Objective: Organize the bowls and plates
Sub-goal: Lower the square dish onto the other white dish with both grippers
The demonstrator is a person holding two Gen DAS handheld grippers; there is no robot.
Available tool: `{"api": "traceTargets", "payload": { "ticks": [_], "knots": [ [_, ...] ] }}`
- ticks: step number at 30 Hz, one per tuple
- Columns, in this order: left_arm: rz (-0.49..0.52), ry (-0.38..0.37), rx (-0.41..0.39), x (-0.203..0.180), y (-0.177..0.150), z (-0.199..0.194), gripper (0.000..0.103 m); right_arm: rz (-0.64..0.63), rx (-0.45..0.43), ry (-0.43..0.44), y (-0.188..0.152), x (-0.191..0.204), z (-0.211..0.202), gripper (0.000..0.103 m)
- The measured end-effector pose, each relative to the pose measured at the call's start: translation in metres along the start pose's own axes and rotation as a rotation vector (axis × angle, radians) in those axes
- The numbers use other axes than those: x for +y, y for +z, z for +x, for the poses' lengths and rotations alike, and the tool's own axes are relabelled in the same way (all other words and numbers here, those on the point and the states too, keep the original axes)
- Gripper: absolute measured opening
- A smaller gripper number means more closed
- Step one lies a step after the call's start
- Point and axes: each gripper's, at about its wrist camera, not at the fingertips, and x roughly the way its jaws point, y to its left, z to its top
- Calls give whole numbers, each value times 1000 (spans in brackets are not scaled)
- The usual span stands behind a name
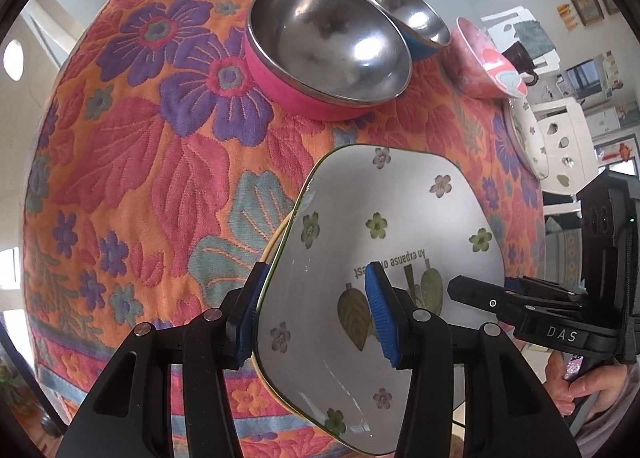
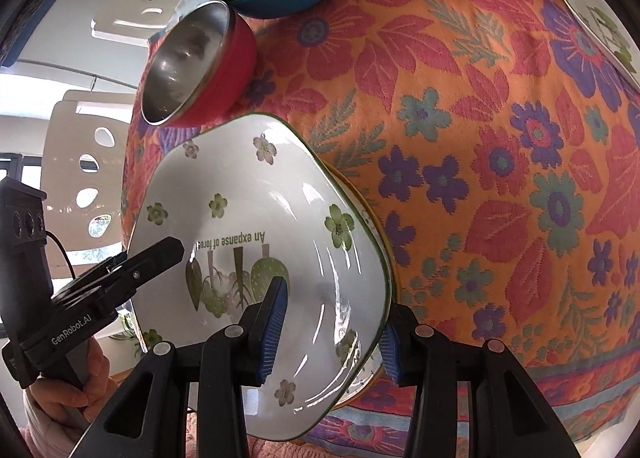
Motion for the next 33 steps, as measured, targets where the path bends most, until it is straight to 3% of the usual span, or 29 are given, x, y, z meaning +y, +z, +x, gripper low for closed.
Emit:
{"api": "traceTargets", "payload": {
  "ticks": [13,23,33],
  "knots": [
    [97,123,21,-13,-1,4,47,16,55,-14,-1,5,16,42],
    [64,124,60,0,-4,14,47,46,77,-2,-7,8,25,42],
    [109,119,60,-4,-6,15,47,68,63,-3,-7,3,19,42]
  ]
}}
